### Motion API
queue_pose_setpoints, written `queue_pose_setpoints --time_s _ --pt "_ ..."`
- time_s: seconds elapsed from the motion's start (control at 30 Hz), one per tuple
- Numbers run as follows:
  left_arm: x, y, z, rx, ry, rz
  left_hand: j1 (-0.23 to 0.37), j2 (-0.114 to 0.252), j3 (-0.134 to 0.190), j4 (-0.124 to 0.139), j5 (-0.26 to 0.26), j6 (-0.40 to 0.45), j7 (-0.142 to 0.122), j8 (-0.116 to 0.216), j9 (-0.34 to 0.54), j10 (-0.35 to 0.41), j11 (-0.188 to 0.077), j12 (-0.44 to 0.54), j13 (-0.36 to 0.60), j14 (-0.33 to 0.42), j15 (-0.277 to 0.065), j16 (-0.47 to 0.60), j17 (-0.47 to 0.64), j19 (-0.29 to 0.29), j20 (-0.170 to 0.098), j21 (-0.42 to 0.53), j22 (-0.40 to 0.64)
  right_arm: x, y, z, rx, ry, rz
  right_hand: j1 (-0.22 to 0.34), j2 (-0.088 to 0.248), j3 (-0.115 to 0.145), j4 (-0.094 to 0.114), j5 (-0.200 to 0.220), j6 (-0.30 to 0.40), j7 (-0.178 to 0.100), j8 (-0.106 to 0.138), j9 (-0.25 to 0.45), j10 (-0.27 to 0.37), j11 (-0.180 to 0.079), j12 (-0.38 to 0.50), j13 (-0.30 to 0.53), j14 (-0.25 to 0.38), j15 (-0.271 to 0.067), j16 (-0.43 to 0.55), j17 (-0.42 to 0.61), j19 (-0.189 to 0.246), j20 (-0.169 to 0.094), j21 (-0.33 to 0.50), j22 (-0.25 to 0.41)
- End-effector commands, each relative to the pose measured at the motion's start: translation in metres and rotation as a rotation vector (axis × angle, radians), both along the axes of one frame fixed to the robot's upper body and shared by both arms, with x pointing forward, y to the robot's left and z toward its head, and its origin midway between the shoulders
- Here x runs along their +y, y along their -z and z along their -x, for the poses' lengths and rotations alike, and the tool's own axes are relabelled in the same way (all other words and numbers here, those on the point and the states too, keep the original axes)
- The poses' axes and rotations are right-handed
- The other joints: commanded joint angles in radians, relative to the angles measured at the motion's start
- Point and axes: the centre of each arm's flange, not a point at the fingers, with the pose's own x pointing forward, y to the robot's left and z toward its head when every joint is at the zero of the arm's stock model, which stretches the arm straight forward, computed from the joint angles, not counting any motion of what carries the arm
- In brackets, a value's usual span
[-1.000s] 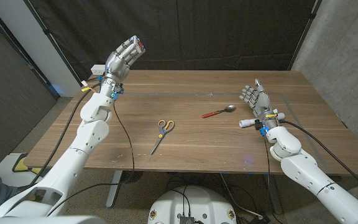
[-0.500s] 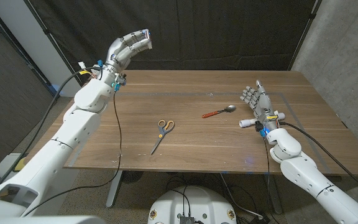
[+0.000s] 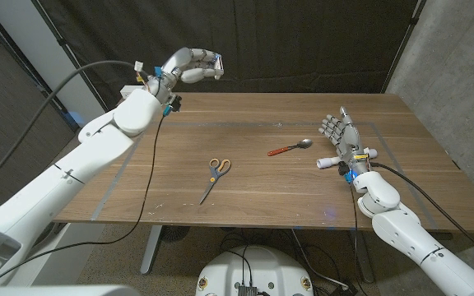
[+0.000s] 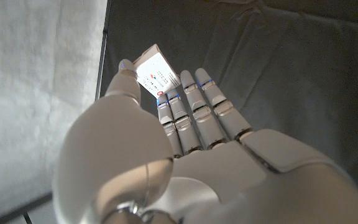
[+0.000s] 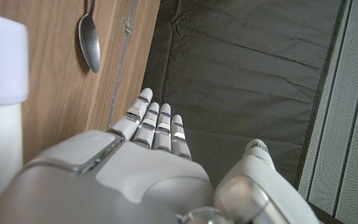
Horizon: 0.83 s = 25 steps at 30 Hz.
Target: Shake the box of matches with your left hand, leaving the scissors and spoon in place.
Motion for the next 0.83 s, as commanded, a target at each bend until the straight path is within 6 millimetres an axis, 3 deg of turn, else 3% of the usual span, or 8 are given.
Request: queue_pose_setpoints --time_s 0.03,0.83 --pt "-0.007 -0.019 0.002 -0.114 -0.317 -0.345 -0.006 0.002 0.015 0.004 0.004 -0.008 -0.001 0.002 0.002 -0.008 0.001 -0.001 0.002 -0.009 -0.083 -0.004 0.001 -0.007 -0.035 -0.003 0.001 0.001 -0.001 0.003 0.0 0.009 0.003 0.003 0.01 -0.003 0.0 -0.002 0.008 0.0 0.002 0.003 0.005 0.0 0.002 0.002 0.008 -0.002 -0.002 0.005 0.007 -0.001 -0.005 0.005" --pt "-0.003 -0.009 -0.004 -0.091 -0.323 -0.342 -0.01 0.004 0.015 0.006 0.004 -0.007 -0.001 0.003 0.002 -0.009 0.0 0.001 0.0 -0.005 -0.083 0.003 0.002 -0.001 -0.035 -0.002 0.002 0.008 -0.01 -0.014 -0.002 -0.021 0.02 0.003 0.011 -0.004 0.0 -0.002 0.01 0.0 0.003 0.003 0.006 0.0 0.002 0.002 0.009 -0.002 -0.002 0.005 0.01 0.0 -0.011 0.005"
